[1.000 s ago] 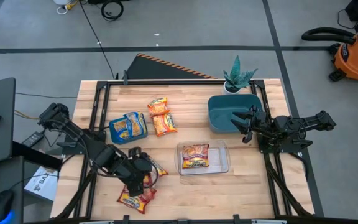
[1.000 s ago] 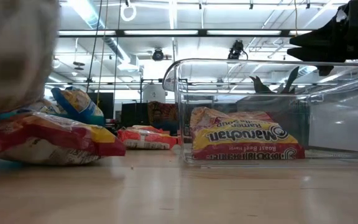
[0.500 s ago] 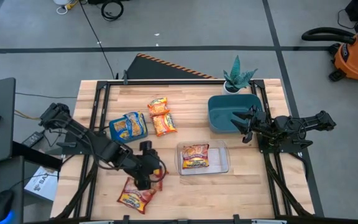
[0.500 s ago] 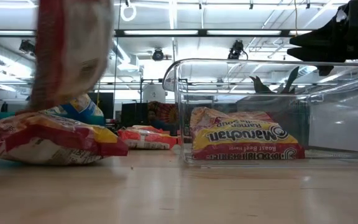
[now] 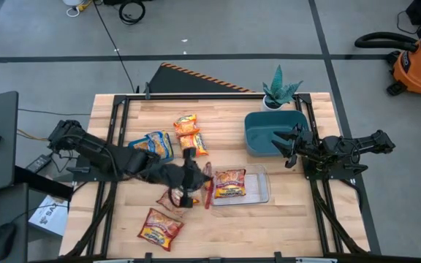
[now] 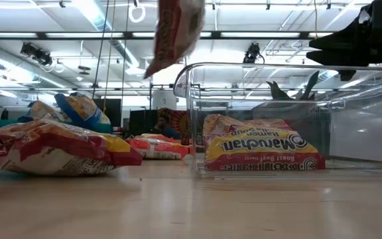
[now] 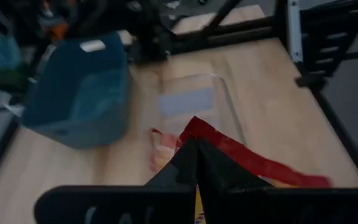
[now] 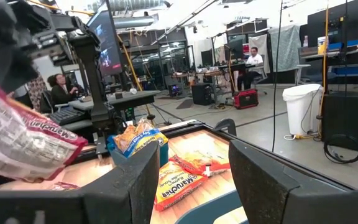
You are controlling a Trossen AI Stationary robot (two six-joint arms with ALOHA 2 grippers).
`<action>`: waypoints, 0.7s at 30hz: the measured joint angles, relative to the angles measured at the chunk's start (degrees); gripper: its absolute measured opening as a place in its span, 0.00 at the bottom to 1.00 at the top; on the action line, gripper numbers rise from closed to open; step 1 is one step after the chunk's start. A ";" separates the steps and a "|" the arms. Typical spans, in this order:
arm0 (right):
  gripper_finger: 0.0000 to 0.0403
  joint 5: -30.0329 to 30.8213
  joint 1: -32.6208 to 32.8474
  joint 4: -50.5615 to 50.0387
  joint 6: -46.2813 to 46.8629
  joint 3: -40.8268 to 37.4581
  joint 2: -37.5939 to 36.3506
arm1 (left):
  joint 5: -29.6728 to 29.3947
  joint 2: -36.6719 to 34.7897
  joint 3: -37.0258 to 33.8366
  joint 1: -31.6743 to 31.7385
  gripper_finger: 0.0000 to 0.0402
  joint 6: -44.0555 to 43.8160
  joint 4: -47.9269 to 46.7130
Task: Sort Maruchan noodles
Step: Put the red noodle pack into the transparent bin
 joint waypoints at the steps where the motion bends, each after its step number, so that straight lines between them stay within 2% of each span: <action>1: 0.49 0.00 0.00 0.00 -0.01 0.00 0.00 | 0.03 0.02 0.21 0.66 0.02 0.75 0.66; 5: 0.49 -0.02 0.00 0.00 0.00 0.00 0.00 | 2.64 0.63 -0.06 3.67 0.02 3.13 6.43; 11: 0.49 0.00 0.00 0.00 -0.01 0.00 0.00 | 8.12 4.82 -0.20 6.57 0.02 3.06 9.87; 18: 0.49 -0.01 0.02 0.12 -0.02 0.00 -0.02 | 13.78 8.99 -0.29 6.74 0.02 1.17 8.50; 21: 0.49 0.00 0.02 0.43 -0.02 0.00 -0.02 | 14.12 10.50 -0.27 6.75 0.02 0.15 8.94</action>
